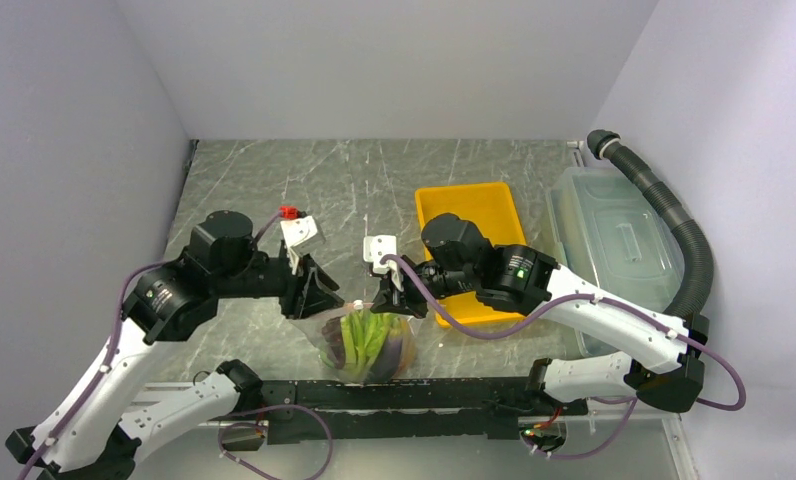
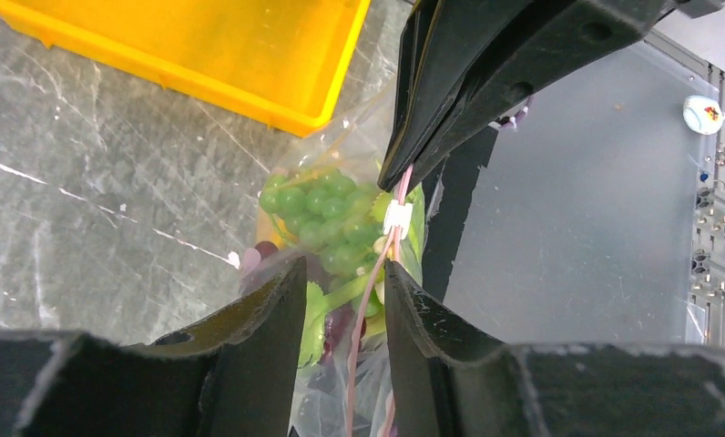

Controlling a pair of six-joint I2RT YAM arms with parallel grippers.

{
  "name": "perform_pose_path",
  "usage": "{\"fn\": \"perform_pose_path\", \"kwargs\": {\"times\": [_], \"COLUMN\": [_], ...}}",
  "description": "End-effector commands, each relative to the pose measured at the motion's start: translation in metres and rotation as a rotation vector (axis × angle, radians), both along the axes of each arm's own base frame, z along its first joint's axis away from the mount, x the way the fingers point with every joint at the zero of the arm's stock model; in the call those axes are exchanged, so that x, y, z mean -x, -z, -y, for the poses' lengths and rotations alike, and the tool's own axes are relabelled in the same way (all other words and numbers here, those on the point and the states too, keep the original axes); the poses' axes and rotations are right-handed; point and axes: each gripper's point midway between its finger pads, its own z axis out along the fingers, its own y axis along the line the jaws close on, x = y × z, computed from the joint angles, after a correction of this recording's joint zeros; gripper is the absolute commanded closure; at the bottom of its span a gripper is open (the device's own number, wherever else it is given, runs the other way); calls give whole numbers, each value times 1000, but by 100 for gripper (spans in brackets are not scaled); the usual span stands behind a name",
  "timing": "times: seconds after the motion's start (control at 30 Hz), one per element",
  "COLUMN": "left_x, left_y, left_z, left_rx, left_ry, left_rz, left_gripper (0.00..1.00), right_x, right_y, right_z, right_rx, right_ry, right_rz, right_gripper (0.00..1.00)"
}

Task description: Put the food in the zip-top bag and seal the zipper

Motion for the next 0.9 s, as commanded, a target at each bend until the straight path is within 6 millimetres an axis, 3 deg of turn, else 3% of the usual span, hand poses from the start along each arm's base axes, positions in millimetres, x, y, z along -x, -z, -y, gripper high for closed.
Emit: {"fn": "perform_pose_path", "kwargs": {"times": [0.0,0.2,0.57,0.87], "left_x": [-5,-2,-8,-2], "left_y": [-25,-30,-18,-5], "left_z": [-2,6,18,14], "left_rx": [41,71,62,45], "left_ry": [-12,33,71,71], "left_rz": [102,100,54,24], "left_gripper": [58,57,58,60], "right_x": [-3,-3,-4,-3], "right_y": [-35,-32,-31,-29], "right_z": [-6,-7,-5,-4], "right_rx": [-116,-110,-107,-109], "right_ry": [1,2,7,9], "right_rz": [53,50,51,50], "right_gripper": [100,100,100,100]}}
